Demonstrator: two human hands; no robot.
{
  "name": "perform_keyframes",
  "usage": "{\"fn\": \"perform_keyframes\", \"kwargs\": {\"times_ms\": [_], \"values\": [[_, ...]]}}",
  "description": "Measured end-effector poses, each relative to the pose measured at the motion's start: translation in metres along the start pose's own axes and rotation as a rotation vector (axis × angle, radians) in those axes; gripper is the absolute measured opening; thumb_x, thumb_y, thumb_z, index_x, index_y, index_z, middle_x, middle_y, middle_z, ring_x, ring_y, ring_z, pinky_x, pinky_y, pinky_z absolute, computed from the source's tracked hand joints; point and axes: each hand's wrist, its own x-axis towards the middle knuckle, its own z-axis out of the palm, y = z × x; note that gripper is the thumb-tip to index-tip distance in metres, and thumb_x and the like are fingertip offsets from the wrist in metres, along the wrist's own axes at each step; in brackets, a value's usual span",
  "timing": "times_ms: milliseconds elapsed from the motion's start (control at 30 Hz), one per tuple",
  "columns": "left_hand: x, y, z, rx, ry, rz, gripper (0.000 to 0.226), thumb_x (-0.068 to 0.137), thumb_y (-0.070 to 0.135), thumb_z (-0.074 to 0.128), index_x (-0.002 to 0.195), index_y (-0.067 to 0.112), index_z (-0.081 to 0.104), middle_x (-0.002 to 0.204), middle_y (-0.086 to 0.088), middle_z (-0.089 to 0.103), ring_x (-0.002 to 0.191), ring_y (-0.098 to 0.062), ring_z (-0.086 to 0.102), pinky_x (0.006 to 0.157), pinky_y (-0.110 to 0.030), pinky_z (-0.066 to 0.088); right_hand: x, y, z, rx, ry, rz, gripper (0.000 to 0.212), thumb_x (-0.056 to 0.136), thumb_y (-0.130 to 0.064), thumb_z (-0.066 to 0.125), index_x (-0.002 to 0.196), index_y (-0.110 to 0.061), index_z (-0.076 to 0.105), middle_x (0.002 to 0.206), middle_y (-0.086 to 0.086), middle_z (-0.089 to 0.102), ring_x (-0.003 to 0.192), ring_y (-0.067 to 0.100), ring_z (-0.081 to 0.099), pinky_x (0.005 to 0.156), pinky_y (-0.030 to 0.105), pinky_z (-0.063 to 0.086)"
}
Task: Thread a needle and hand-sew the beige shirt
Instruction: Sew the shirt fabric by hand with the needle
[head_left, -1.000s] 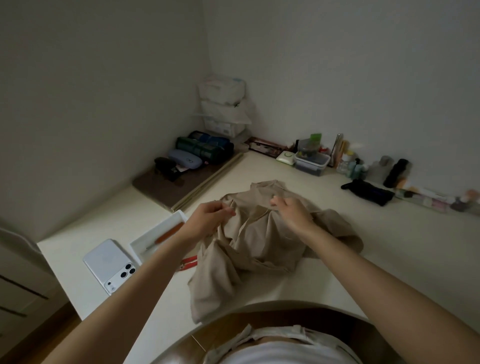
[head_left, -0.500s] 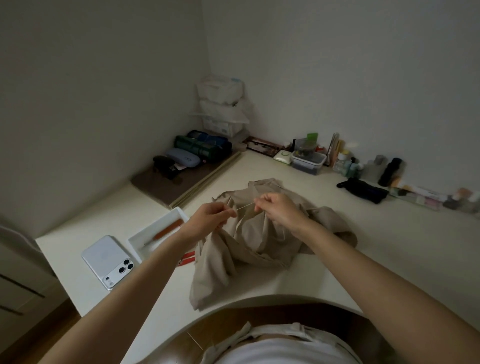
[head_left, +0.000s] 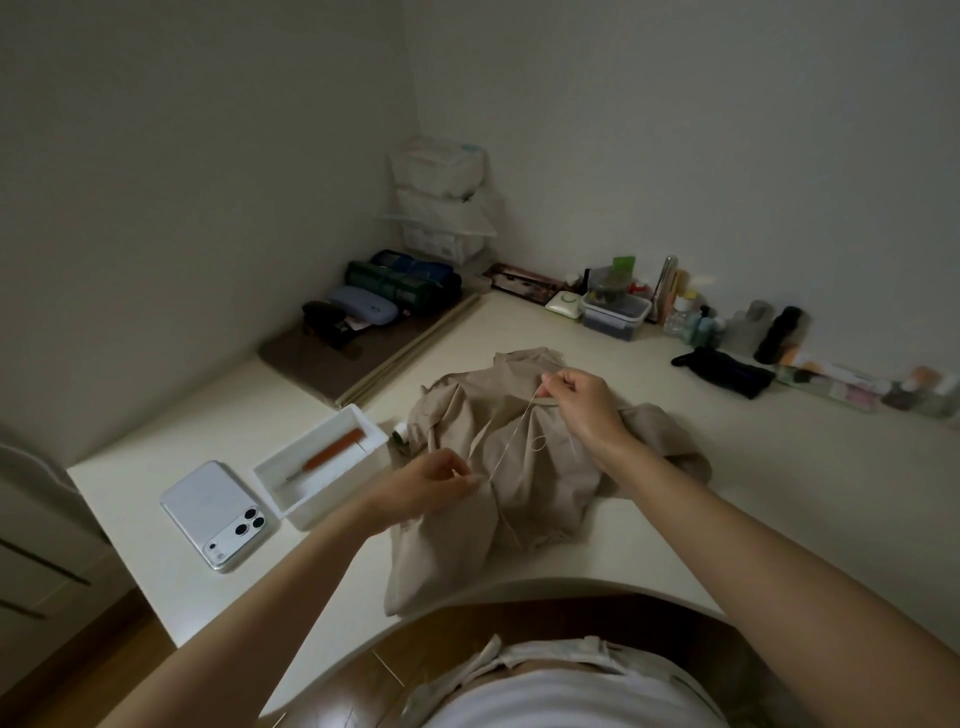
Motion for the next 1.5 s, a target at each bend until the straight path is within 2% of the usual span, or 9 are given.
{"fn": "perform_keyframes", "kwargs": {"times_ms": [167, 367, 467, 633, 867, 967, 1067, 1300, 1500], "values": [[0.002, -0.005, 0.001, 0.143, 0.007, 0.052, 0.014, 0.097, 0.03, 0.05, 0.091, 0.021, 0.058, 0.1, -0.001, 0.059, 0.092, -0.012, 0.055, 0.086, -0.027, 0.045, 0.001, 0.005, -0.003, -0.08, -0.024, 0.021, 0.027, 0.096, -0.021, 0.051, 0.08, -0.01, 0.069, 0.095, 0.012, 0.07, 0.093, 0.023, 0.062, 0.091, 0.035, 0.046], [0.0, 0.001, -0.005, -0.101, 0.085, 0.105, 0.016, 0.1, 0.025, 0.043, 0.093, 0.016, 0.054, 0.09, -0.002, 0.053, 0.084, -0.013, 0.05, 0.076, -0.023, 0.041, -0.008, 0.006, 0.003, -0.24, -0.26, -0.001, 0.038, 0.095, -0.025, 0.056, 0.123, 0.0, 0.059, 0.114, 0.011, 0.065, 0.106, 0.02, 0.06, 0.086, 0.025, 0.045], [-0.002, 0.008, -0.008, -0.201, 0.099, 0.132, 0.017, 0.102, 0.022, 0.041, 0.096, 0.012, 0.053, 0.093, -0.008, 0.05, 0.087, -0.019, 0.046, 0.076, -0.025, 0.038, -0.018, 0.0, 0.01, -0.225, -0.466, -0.005, 0.049, 0.091, -0.027, 0.061, 0.135, -0.01, 0.049, 0.075, -0.012, 0.051, 0.062, -0.007, 0.053, 0.052, 0.005, 0.038], [-0.005, 0.008, -0.016, -0.344, 0.077, 0.15, 0.019, 0.102, 0.024, 0.042, 0.092, 0.015, 0.056, 0.097, -0.01, 0.054, 0.09, -0.021, 0.05, 0.085, -0.034, 0.041, -0.028, -0.002, 0.02, -0.169, -0.743, 0.048, 0.035, 0.092, -0.017, 0.06, 0.126, -0.015, 0.05, 0.051, -0.017, 0.054, 0.045, -0.015, 0.05, 0.044, 0.004, 0.036], [-0.006, -0.007, -0.025, -0.24, 0.164, 0.117, 0.024, 0.1, 0.03, 0.045, 0.094, 0.009, 0.055, 0.091, -0.011, 0.052, 0.085, -0.024, 0.047, 0.076, -0.026, 0.04, -0.026, 0.006, 0.015, -0.273, -0.645, 0.008, 0.03, 0.094, -0.021, 0.057, 0.098, 0.008, 0.064, 0.054, -0.007, 0.045, 0.035, -0.003, 0.039, 0.039, 0.008, 0.029], [-0.006, -0.016, -0.021, -0.04, 0.136, 0.063, 0.025, 0.096, 0.039, 0.052, 0.103, 0.017, 0.061, 0.101, -0.007, 0.061, 0.092, -0.019, 0.058, 0.084, -0.024, 0.044, -0.025, 0.011, 0.01, -0.319, -0.647, -0.001, 0.021, 0.092, -0.027, 0.06, 0.091, -0.007, 0.069, 0.06, -0.005, 0.052, 0.042, -0.004, 0.044, 0.045, 0.008, 0.033], [-0.004, -0.019, -0.012, 0.187, 0.123, 0.093, 0.012, 0.094, 0.032, 0.056, 0.1, 0.023, 0.059, 0.093, 0.005, 0.058, 0.081, -0.003, 0.053, 0.068, -0.007, 0.042, -0.023, 0.022, 0.008, -0.405, -0.652, -0.006, 0.017, 0.091, -0.03, 0.062, 0.085, -0.015, 0.07, 0.073, 0.0, 0.061, 0.063, 0.003, 0.052, 0.062, 0.016, 0.04], [0.008, -0.046, -0.006, 0.543, 0.096, -0.044, 0.021, 0.092, 0.033, 0.057, 0.111, 0.025, 0.059, 0.102, 0.007, 0.059, 0.091, -0.009, 0.055, 0.077, -0.017, 0.047, -0.026, 0.048, 0.001, -0.621, -0.657, 0.043, 0.022, 0.089, -0.027, 0.064, 0.094, -0.006, 0.07, 0.072, -0.008, 0.057, 0.065, 0.0, 0.049, 0.059, 0.014, 0.036], [0.005, -0.054, -0.005, 0.567, 0.345, -0.026, 0.023, 0.09, 0.024, 0.059, 0.113, 0.022, 0.056, 0.115, 0.004, 0.05, 0.105, -0.014, 0.049, 0.091, -0.027, 0.044, -0.027, 0.053, -0.001, -0.672, -0.551, 0.014, 0.03, 0.086, -0.022, 0.068, 0.114, -0.011, 0.063, 0.113, 0.002, 0.063, 0.106, 0.017, 0.057, 0.091, 0.029, 0.046]]}}
